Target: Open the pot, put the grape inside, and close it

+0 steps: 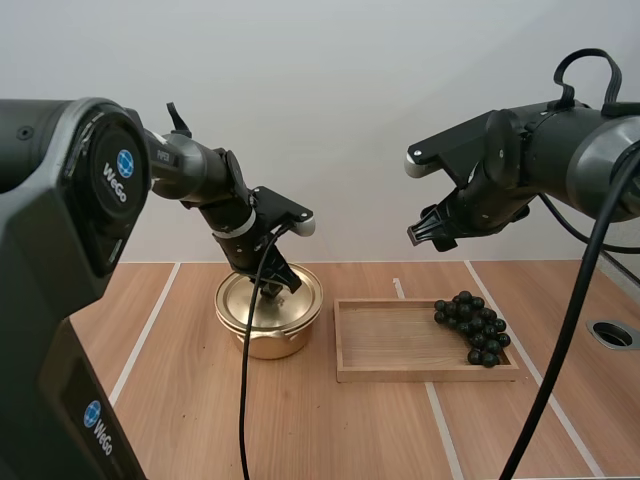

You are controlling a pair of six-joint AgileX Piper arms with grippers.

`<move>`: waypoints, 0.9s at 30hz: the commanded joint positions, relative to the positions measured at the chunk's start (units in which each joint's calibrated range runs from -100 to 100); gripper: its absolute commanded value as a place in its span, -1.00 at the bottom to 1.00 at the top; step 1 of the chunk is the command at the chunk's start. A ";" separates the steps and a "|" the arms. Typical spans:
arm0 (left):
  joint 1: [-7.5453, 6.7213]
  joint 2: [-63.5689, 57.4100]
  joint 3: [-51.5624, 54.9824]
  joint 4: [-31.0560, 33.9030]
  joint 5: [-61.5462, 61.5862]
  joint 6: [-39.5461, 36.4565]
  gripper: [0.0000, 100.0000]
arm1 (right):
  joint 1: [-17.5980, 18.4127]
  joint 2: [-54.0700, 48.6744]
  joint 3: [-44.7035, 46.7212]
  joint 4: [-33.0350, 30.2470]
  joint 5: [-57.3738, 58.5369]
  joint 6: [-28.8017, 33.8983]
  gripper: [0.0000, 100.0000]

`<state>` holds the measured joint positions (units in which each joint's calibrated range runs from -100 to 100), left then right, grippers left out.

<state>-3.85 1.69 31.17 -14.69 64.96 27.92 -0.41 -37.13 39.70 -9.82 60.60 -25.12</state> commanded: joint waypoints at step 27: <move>-0.20 -13.66 -7.79 0.42 5.24 -1.38 -1.00 | -3.22 19.87 -0.29 -1.90 -0.57 1.35 1.00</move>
<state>-3.85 -9.32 24.78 -14.11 69.46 27.27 -3.41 -18.53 39.70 -11.39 60.76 -24.38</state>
